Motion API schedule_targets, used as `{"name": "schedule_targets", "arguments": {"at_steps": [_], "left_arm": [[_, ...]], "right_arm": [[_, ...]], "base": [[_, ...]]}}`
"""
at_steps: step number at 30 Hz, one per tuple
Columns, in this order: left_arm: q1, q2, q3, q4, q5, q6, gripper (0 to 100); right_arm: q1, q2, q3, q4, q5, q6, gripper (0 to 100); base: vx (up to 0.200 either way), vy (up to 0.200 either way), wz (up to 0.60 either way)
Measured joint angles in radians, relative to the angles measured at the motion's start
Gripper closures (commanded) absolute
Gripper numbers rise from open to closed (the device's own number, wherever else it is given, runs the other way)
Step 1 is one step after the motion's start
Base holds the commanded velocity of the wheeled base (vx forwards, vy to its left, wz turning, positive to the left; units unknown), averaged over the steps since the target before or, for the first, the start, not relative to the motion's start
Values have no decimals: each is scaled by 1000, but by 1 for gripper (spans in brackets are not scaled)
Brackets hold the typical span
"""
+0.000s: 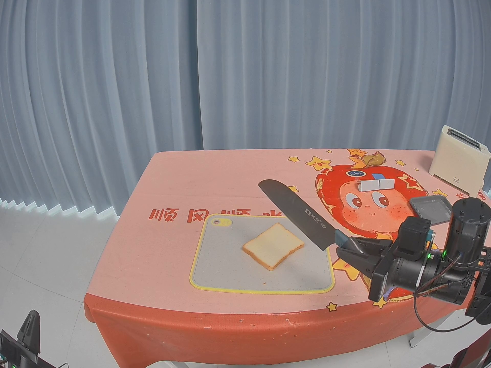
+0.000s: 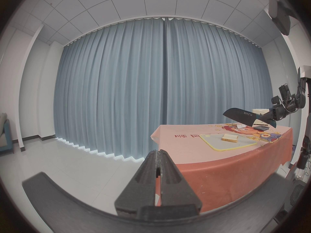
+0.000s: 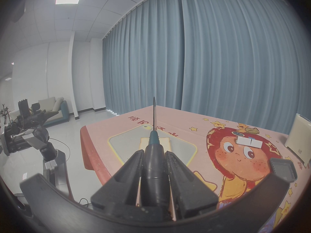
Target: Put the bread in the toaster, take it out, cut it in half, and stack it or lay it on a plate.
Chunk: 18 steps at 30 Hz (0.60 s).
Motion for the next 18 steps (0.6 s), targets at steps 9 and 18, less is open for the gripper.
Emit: {"name": "schedule_targets", "arguments": {"at_steps": [9,18], "left_arm": [[0,0,0,-16,-3,-1,100],[-1,0,0,-246,-24,-3,100]], "right_arm": [[16,2,3,0,-8,5,100],[25,5,0,-1,-8,13,100]], "base": [[0,0,0],[0,0,0]]}}
